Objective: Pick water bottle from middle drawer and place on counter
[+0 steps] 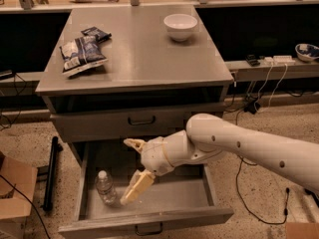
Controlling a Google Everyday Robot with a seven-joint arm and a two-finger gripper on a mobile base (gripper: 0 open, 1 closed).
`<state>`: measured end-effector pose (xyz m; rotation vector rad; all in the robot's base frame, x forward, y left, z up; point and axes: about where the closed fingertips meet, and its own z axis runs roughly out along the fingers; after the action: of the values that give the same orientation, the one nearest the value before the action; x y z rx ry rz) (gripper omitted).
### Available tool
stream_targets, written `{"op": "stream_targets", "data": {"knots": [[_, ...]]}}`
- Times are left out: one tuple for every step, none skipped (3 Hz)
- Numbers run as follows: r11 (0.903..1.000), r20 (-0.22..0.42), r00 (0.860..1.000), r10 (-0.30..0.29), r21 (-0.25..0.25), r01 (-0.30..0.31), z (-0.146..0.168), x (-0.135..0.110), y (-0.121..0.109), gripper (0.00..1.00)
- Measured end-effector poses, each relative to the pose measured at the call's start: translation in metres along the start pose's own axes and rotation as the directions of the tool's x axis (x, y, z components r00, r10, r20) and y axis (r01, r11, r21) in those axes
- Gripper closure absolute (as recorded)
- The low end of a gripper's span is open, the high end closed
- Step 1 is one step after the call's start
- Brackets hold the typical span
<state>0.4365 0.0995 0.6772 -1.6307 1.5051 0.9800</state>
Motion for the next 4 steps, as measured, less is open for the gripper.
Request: {"op": "stream_targets", "data": {"knots": [[1.0,0.006,1.0,0.001,-0.003,-0.001,0.003,0.001,-0.001,0.0],[0.9992,0.08,0.997,0.015,-0.037,-0.012,0.041,0.017,-0.01,0.0],[0.9974,0.163,0.987,0.003,-0.072,0.009,0.1,0.047,-0.034,0.0],[0.9956,0.196,0.981,0.0,-0.092,0.019,0.134,0.064,-0.049,0.0]]}}
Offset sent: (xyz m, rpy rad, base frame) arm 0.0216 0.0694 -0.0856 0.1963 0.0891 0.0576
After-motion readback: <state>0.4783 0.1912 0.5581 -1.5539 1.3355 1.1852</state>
